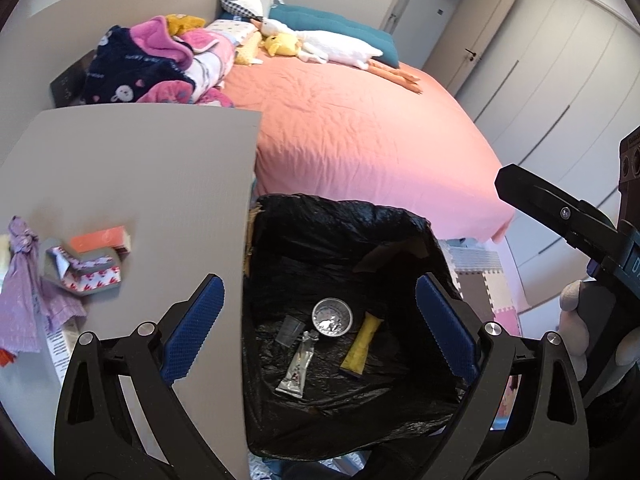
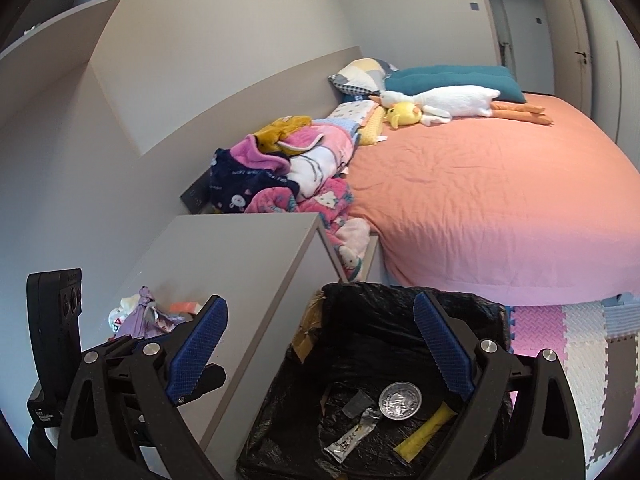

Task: Collect trash
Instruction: 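Return both open tools to the remaining trash on the table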

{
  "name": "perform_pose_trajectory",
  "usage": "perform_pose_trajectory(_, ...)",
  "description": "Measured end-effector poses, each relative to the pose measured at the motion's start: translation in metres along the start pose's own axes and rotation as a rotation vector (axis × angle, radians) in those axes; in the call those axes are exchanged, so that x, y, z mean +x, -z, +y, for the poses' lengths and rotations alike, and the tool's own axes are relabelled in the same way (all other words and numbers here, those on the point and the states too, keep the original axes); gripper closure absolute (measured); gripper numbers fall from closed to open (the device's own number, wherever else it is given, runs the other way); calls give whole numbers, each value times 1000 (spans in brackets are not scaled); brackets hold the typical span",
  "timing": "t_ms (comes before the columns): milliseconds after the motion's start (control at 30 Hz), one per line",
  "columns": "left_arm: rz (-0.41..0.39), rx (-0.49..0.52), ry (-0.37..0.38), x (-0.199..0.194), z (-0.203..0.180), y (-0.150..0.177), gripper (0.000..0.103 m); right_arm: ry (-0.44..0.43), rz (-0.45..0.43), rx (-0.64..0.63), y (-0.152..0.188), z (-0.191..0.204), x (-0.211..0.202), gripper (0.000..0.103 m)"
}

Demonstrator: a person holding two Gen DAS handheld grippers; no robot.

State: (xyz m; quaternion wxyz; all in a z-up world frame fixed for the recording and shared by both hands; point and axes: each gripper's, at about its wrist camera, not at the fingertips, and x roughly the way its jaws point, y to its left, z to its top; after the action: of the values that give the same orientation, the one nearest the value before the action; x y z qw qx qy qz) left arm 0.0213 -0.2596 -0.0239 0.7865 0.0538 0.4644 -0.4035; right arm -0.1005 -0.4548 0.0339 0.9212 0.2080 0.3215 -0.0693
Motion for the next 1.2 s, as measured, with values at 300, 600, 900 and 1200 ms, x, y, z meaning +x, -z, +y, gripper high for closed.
perform_pose_trajectory(300, -35, -109, -100, -22, 37, 20, 10, -106, 58, -109, 2, 45, 27, 9)
perform_pose_trajectory(600, -83, -228, -203, -53, 80, 45, 10, -198, 110, -189, 7, 90, 50, 9)
perform_pose_trajectory(900, -118, -326, -289, -74, 125, 57, 10, -266, 150, -256, 10, 131, 73, 10)
perform_pose_trajectory(1200, -126, -407, -352, -76, 167, 62, 17, -305, 210, -293, 13, 154, 102, 23)
